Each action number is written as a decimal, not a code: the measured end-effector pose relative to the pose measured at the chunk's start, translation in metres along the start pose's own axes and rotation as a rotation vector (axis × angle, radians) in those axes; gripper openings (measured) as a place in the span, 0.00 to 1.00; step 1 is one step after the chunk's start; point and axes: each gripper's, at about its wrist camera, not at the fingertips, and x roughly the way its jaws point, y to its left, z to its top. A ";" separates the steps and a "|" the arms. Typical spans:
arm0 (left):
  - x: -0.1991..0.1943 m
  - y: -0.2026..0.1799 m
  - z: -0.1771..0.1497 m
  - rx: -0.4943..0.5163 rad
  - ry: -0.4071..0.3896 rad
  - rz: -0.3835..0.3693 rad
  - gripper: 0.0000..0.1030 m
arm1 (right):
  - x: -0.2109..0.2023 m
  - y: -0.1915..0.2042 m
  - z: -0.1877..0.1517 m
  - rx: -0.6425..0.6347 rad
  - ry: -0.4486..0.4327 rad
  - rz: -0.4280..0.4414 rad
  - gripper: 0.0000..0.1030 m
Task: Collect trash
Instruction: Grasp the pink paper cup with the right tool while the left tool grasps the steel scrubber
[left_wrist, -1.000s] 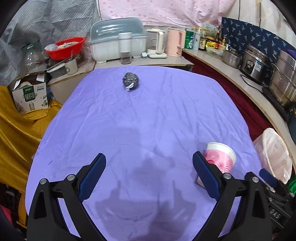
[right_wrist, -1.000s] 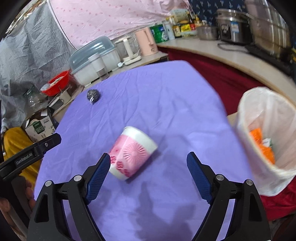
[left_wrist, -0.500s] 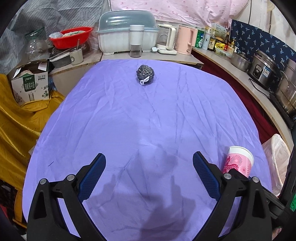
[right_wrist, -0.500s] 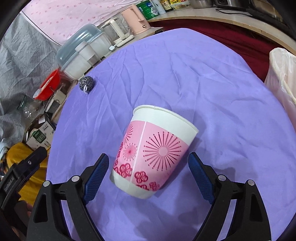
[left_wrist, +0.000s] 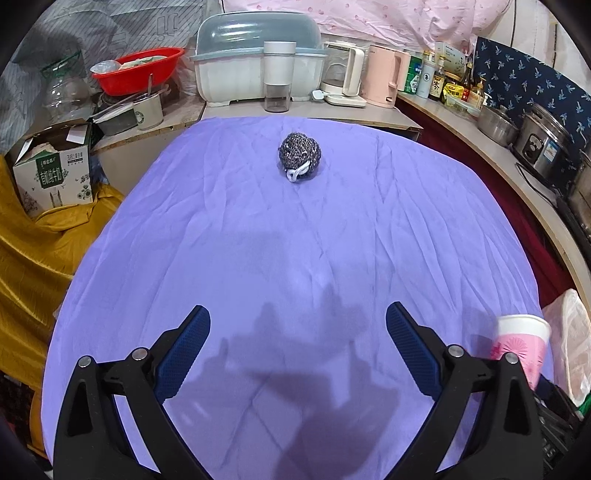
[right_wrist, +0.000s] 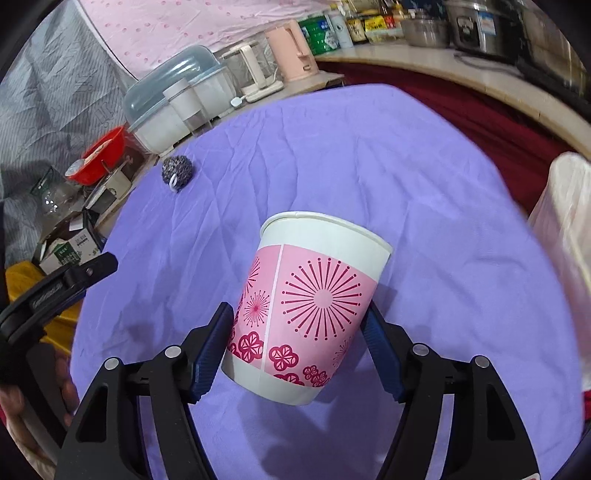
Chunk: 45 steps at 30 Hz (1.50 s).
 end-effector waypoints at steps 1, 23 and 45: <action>0.004 -0.001 0.004 -0.002 -0.001 -0.001 0.89 | -0.003 -0.001 0.005 -0.012 -0.013 -0.015 0.65; 0.150 -0.006 0.132 0.005 -0.032 0.052 0.93 | 0.019 -0.014 0.084 -0.093 -0.098 -0.061 0.65; 0.123 -0.018 0.118 0.001 -0.020 0.017 0.46 | 0.002 -0.023 0.079 -0.080 -0.120 -0.062 0.65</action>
